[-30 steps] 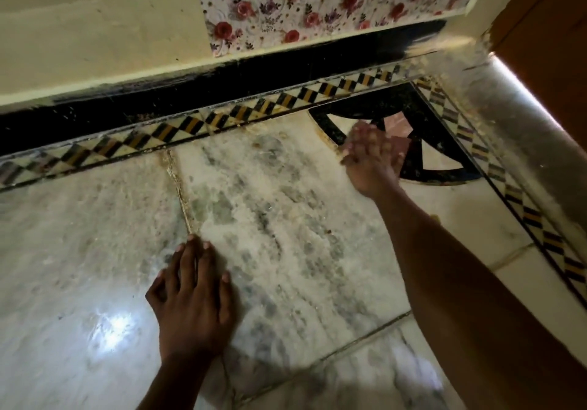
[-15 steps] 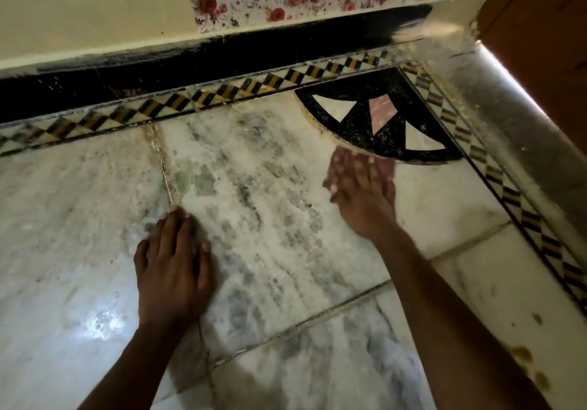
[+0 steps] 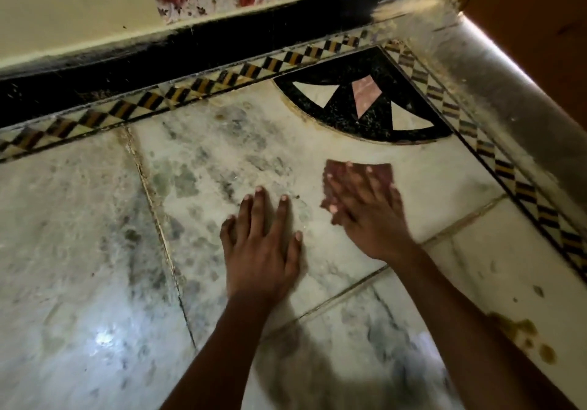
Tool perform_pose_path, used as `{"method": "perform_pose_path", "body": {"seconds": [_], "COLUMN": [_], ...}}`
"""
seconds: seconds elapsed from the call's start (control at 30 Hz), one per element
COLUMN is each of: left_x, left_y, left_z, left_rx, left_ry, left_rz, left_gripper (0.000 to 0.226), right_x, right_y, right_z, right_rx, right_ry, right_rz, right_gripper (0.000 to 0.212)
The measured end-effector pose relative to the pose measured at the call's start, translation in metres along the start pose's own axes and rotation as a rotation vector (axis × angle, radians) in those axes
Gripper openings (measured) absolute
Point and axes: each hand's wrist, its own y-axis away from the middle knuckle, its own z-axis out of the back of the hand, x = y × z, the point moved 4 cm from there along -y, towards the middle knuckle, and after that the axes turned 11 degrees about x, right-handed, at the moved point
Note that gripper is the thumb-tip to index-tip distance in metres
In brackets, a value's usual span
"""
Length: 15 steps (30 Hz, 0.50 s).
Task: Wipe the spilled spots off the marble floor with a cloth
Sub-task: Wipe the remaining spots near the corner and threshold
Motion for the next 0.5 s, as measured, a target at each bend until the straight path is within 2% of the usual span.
{"method": "perform_pose_path", "body": {"seconds": [0.1, 0.17, 0.2, 0.27, 0.33, 0.37, 0.43, 0.5], "left_x": [-0.001, -0.002, -0.002, -0.002, -0.002, -0.003, -0.004, -0.004], "left_y": [-0.003, -0.002, -0.001, 0.000, 0.000, -0.001, -0.002, -0.001], "left_z": [0.000, -0.002, -0.001, 0.001, 0.002, 0.003, 0.004, 0.004], "left_rx": [0.003, -0.001, -0.002, 0.004, 0.015, 0.020, 0.023, 0.013], "left_ry": [-0.031, -0.035, -0.033, -0.022, -0.025, -0.027, -0.031, -0.030], "left_rz": [-0.001, 0.000, -0.004, -0.011, -0.005, -0.003, 0.000, -0.006], "left_gripper": [0.067, 0.066, 0.066, 0.066, 0.066, 0.066, 0.067, 0.067], "right_x": [-0.027, -0.020, -0.015, -0.010, -0.017, -0.027, -0.057, -0.094], "right_y": [-0.014, -0.037, -0.043, -0.034, 0.005, 0.028, 0.047, 0.016], "right_z": [0.001, 0.006, 0.007, 0.008, -0.002, -0.009, -0.010, -0.005], "right_rx": [-0.122, -0.110, -0.074, -0.022, -0.050, -0.081, -0.132, -0.136], "right_ry": [-0.117, -0.196, -0.200, -0.139, -0.045, -0.029, -0.057, -0.145], "right_rz": [-0.261, -0.396, -0.398, -0.266, -0.089, -0.070, -0.142, -0.345], "right_gripper": [0.067, 0.068, 0.068, 0.066, 0.065, 0.064, 0.064, 0.062]}}
